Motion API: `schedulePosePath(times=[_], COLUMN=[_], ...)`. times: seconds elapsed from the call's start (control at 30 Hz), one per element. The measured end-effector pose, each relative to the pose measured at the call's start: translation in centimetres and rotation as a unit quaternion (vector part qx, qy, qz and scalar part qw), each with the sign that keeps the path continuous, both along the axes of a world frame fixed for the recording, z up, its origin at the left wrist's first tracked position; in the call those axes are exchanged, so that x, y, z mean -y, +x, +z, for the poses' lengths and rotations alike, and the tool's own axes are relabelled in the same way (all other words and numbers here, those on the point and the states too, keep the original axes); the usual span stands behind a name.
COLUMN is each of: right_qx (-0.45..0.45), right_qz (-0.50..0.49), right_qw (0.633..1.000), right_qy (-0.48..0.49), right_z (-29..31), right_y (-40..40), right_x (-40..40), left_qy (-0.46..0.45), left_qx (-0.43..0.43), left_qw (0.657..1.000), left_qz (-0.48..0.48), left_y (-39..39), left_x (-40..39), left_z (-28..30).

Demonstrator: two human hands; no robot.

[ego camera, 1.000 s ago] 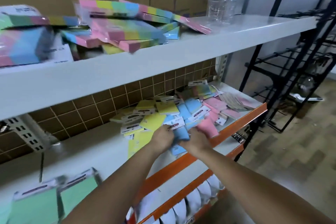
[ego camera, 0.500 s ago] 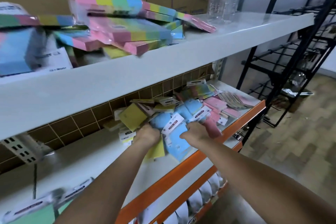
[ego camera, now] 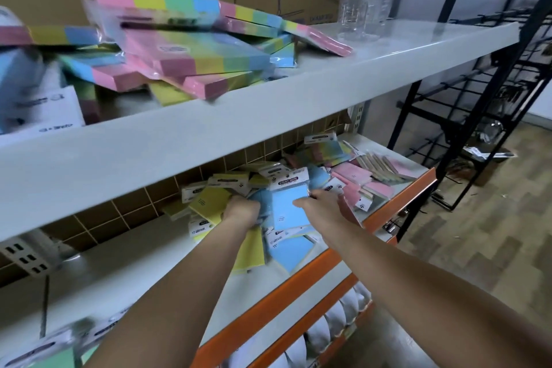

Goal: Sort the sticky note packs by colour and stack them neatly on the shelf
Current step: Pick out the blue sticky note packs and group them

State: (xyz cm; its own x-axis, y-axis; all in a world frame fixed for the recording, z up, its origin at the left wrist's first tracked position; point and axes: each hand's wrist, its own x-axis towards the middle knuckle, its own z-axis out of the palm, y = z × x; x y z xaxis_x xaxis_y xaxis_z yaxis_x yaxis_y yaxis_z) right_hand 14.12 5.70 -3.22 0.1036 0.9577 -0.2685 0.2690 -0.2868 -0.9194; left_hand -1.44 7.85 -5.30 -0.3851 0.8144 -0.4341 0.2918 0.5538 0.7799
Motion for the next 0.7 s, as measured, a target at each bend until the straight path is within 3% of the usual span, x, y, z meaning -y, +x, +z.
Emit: schedulePosePath(times=[0.17, 0.43, 0.7], right_qx=[0.011, 0.069, -0.023], right_qz=[0.019, 0.045, 0.063], right_qw=[1.0, 0.997, 0.998], right_qy=[-0.002, -0.001, 0.012], right_z=[-1.0, -1.5, -0.3], right_y=[-0.1, 1.5, 3.0], right_x=[-1.1, -2.6, -3.0], left_qy=[-0.019, -0.049, 0.017], left_qx=[0.059, 0.016, 0.127], left_qw=[0.997, 0.998, 0.987], left_qz=[0.036, 0.041, 0.093], left_y=[0.8, 2.8, 3.6], left_x=[-1.1, -2.7, -0.5], left_z=[-0.6, -0.2, 0.3])
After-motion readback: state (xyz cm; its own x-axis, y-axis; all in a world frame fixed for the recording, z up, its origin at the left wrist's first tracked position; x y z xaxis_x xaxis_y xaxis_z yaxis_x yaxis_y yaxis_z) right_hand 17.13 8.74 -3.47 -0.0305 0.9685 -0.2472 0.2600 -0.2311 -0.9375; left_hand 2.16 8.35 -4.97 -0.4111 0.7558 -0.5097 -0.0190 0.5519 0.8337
